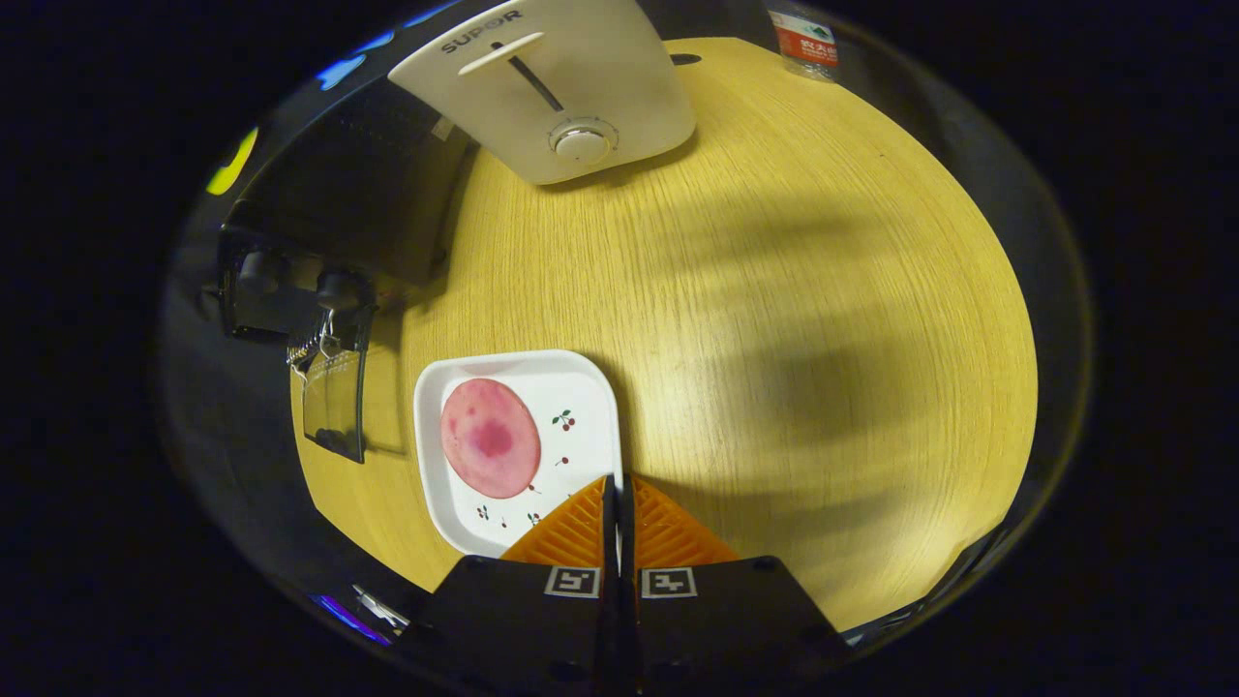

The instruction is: Open the toaster oven, put the food inside, and close the toaster oven door.

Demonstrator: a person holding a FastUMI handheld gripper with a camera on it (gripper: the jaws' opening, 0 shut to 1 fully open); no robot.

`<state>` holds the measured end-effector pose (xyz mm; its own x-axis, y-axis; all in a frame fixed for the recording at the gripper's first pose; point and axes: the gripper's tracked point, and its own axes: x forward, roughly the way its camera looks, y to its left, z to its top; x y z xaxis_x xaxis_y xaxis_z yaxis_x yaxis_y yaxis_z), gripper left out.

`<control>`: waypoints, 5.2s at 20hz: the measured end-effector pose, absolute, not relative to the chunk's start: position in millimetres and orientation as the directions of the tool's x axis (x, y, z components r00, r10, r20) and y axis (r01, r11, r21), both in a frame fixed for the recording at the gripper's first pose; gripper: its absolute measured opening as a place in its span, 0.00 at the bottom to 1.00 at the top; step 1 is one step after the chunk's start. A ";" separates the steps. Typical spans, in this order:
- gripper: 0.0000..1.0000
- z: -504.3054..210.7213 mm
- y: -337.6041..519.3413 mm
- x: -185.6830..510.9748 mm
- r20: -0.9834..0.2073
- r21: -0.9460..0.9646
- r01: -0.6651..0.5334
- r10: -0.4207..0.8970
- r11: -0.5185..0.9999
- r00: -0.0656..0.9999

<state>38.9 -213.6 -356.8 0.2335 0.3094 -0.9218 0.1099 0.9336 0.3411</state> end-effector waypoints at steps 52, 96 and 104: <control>0.02 -228.1 38.5 10.7 -0.598 0.782 0.251 0.577 0.570 0.556; 0.21 -247.8 100.8 195.8 -0.452 0.871 0.347 0.292 0.348 0.843; 0.98 -240.9 111.5 152.3 -0.453 0.857 0.274 0.383 0.437 0.805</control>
<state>152.3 111.5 -240.9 0.8051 0.3831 -0.4528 0.2739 0.4371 0.8567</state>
